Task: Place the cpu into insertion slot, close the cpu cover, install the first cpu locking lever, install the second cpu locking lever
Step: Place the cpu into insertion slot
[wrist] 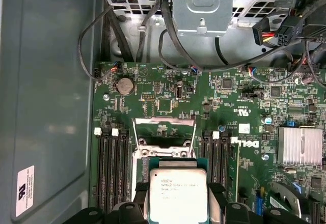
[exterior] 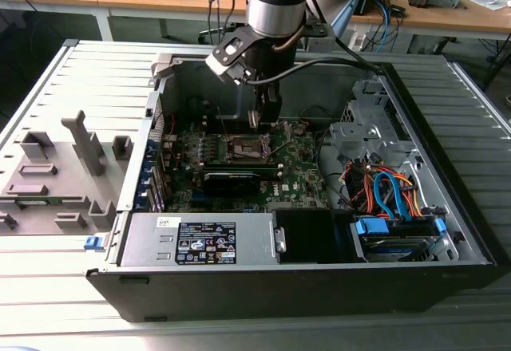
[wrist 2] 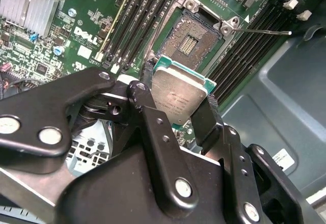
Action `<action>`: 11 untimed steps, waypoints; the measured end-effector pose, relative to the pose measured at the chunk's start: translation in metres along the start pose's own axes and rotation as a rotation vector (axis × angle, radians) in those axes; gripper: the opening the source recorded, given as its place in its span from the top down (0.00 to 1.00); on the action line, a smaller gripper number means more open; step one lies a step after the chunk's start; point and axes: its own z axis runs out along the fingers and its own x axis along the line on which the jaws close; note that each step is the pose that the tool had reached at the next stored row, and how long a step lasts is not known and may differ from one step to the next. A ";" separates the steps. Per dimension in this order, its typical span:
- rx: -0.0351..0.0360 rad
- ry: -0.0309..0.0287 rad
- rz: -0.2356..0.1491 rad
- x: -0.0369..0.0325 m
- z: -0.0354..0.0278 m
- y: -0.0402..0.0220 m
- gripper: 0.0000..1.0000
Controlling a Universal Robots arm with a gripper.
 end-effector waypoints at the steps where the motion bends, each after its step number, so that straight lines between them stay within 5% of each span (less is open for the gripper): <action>1: 0.0000 0.0000 0.000 0.0000 0.0005 -0.0006 0.45; 11: 0.0000 0.0001 0.001 0.0000 0.0068 -0.0026 0.45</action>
